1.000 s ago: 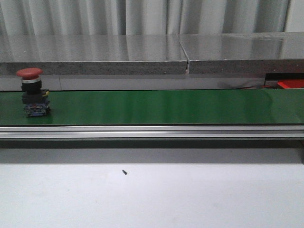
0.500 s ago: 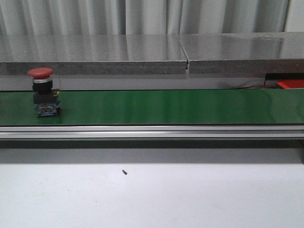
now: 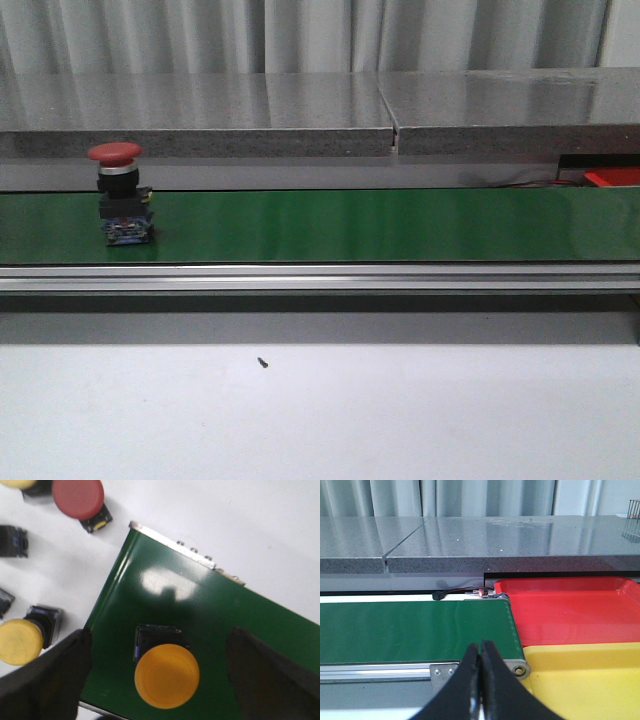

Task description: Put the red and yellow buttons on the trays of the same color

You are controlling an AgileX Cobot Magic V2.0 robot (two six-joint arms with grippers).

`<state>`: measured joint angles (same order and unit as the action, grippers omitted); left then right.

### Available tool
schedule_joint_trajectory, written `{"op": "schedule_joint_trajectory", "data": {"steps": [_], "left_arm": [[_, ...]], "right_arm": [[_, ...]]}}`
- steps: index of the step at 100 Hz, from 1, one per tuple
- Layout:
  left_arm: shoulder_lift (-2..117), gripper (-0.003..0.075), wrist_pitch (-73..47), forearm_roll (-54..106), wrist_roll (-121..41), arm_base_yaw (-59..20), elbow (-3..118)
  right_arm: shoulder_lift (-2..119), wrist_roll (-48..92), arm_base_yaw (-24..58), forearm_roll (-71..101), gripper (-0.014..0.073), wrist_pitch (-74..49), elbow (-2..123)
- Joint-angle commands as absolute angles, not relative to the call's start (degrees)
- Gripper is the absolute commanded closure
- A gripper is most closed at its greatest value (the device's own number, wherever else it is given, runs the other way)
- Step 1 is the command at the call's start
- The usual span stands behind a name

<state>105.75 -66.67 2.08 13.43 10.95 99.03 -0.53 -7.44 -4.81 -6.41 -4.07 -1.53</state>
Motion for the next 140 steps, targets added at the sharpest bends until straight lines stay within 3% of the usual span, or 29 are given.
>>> {"op": "schedule_joint_trajectory", "data": {"steps": [1, 12, 22, 55, 140], "left_arm": [[98.46, 0.0292, -63.32, 2.15, 10.39, 9.62, 100.86], [94.12, 0.0489, -62.58, 0.0, 9.0, 6.81, 100.58], [90.49, 0.074, -62.02, -1.7, 8.9, 3.83, 99.38], [79.07, 0.0739, -56.8, -1.41, 6.57, -3.36, 88.27], [42.56, 0.0738, -44.05, 2.73, 1.77, -3.58, 50.84]], "right_arm": [[-1.8, -7.52, -4.67, -6.99, 0.066, 0.43, -0.78], [-1.8, -7.52, -4.67, -6.99, 0.066, 0.43, -0.78], [-1.8, -7.52, -4.67, -6.99, 0.066, 0.43, -0.78], [-1.8, -7.52, -4.67, -6.99, 0.066, 0.43, -0.78], [-1.8, -7.52, -4.67, -6.99, 0.066, 1.65, -0.73]]}}
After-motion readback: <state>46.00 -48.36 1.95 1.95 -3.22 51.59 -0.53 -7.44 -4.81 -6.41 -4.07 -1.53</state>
